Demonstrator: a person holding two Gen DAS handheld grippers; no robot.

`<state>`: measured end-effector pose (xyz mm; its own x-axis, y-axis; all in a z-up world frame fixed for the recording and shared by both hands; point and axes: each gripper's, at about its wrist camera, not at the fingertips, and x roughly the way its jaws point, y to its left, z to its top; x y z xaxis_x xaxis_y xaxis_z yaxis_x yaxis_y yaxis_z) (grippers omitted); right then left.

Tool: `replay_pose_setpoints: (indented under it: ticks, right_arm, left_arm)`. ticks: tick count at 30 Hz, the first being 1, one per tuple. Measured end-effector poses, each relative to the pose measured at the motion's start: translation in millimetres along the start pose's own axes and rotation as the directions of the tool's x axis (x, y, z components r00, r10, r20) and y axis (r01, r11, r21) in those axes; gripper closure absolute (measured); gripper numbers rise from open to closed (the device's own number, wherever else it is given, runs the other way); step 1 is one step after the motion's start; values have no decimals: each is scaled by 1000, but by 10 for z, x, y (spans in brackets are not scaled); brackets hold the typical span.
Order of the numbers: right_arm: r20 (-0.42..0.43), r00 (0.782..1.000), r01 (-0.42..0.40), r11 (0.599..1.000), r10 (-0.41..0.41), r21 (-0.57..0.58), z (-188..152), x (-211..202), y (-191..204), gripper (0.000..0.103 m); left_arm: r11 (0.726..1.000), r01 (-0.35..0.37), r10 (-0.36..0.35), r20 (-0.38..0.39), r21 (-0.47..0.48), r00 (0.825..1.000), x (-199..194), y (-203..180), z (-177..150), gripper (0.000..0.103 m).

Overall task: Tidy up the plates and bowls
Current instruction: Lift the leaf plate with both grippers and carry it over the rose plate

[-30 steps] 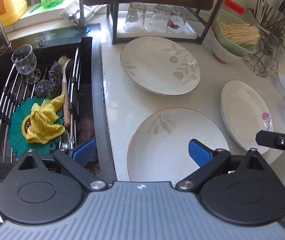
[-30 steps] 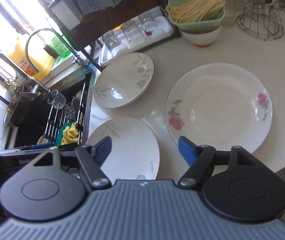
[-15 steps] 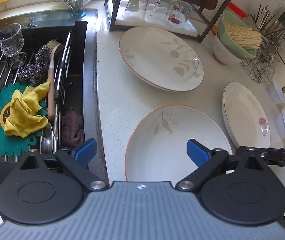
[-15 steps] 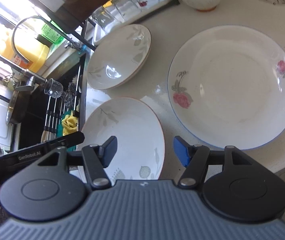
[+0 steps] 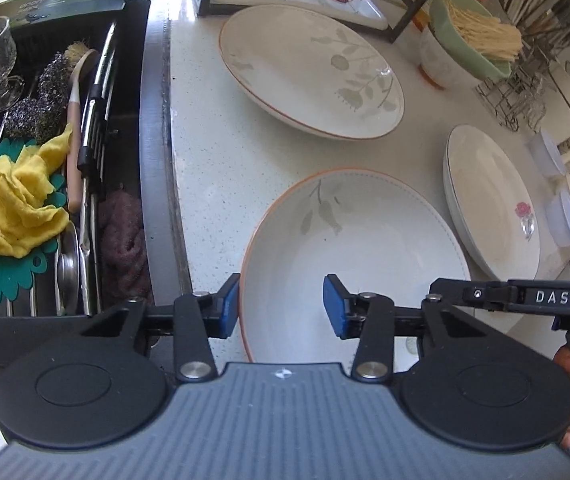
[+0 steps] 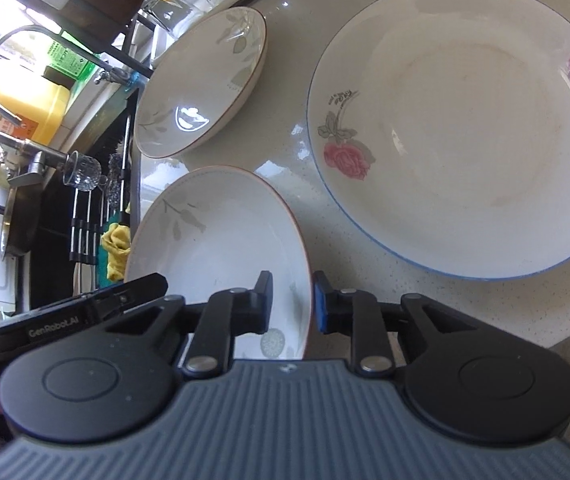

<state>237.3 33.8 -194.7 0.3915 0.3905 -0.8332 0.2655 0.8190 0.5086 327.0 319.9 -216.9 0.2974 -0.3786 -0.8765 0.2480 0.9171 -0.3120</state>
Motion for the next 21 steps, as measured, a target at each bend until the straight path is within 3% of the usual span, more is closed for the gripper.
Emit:
replay_pose_setpoints:
  ticks: [8,15,19,21]
  right_arm:
    - [-30,999,-11,1000,11,-2,27,66,-30,78]
    - [-15,999,-36,999,36,4,83,-43,-38,78]
    - [17,998,-61,998,61,31,173,-206,-64,78]
    - [47,997,-69,997,67,39,240,-326,-64,78]
  left_arm:
    - [998,38,-40,-38,-49,998,82,73,63,57]
    - [998,46,-48,-51,-33,998,49,9,180,57]
    - [996,82,-84,-43,-42,996,-60,-67,286,57]
    - [989,131,-135,-43,-74,990,-104,-72,341,57]
